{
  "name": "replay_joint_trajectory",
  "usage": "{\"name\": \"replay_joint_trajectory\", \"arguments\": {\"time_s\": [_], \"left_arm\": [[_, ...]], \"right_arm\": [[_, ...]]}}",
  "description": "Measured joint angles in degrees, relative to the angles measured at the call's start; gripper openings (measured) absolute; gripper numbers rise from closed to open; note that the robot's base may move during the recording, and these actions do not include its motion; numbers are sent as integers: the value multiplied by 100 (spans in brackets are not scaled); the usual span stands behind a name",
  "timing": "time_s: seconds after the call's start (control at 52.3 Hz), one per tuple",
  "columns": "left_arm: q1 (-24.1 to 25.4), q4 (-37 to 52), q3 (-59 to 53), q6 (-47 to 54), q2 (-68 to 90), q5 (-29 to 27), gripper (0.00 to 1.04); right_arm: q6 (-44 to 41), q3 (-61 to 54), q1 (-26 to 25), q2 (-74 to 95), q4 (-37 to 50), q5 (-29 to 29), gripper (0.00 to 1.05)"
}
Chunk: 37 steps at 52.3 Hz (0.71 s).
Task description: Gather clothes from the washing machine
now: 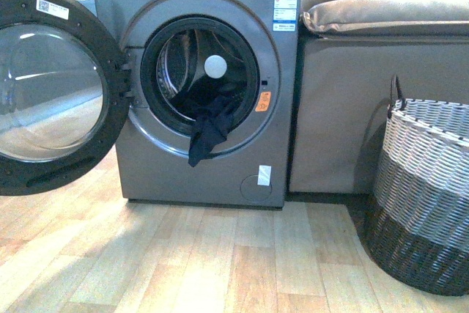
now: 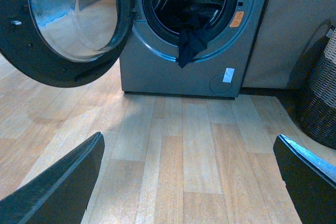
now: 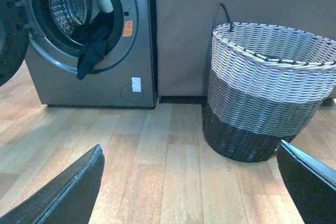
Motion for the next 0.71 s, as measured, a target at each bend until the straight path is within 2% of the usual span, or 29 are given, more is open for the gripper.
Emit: {"name": "replay_joint_trajectory", "arguments": {"time_s": [0.708], "left_arm": [[0, 0, 0, 0, -2, 0, 98]], "right_arm": [[0, 0, 0, 0, 2, 0, 97]]}}
